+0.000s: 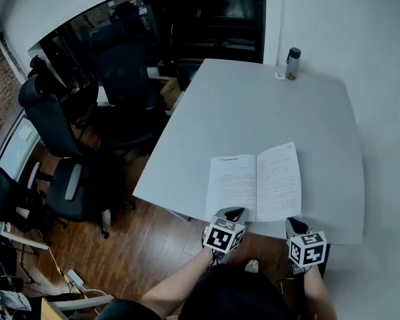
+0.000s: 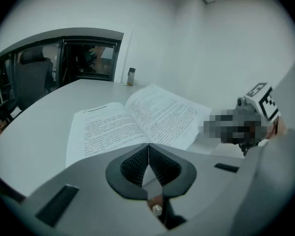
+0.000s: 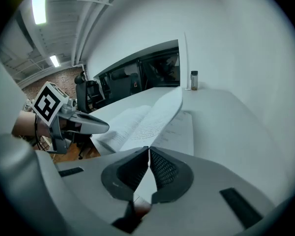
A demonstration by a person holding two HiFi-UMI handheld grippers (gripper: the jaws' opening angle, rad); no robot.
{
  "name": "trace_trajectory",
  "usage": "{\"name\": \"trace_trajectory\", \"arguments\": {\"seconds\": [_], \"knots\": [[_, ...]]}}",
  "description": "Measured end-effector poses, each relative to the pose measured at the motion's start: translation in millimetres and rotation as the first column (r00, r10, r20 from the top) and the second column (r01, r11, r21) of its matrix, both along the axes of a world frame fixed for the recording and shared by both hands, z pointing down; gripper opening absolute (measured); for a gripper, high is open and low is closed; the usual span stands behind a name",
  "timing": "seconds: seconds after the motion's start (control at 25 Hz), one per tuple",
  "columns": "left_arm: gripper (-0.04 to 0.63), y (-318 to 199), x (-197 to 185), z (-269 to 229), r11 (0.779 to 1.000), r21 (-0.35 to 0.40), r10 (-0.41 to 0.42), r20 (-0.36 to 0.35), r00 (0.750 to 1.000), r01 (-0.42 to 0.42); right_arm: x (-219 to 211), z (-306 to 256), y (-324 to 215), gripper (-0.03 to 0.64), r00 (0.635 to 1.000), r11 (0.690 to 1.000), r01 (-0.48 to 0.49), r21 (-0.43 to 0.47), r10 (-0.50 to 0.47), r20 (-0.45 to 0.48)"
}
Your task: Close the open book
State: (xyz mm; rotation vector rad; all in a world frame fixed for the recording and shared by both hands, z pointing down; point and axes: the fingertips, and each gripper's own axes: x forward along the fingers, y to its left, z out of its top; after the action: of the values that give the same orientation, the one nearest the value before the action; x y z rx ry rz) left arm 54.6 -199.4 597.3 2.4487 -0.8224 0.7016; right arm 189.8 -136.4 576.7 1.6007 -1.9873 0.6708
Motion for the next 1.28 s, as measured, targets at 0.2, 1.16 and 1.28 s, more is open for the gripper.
{"name": "trace_trajectory", "arguments": {"seconds": [0.2,1.16,1.28], "knots": [[0.005,7.4,12.0,-0.2,0.999,0.003,0.038,0.007,0.999,-0.039,22.8,5.2,19.9,0.012,0.996,0.996,-0.087,-0.016,0.087,-0.027],[0.006,13.4,-127.6,16.3,0.972,-0.051,-0.227,0.076,0.971,0.231,-193.9,17.5,-48.2,0.213,0.729,0.768,0.632,-0.099,-0.634,-0.259],[0.006,15.5,-140.0,19.9,0.963,-0.062,-0.256,0.079,0.963,0.261,-202.0,36.7,-50.1,0.213,0.654,0.719,0.672,-0.176,-0.688,-0.314]]}}
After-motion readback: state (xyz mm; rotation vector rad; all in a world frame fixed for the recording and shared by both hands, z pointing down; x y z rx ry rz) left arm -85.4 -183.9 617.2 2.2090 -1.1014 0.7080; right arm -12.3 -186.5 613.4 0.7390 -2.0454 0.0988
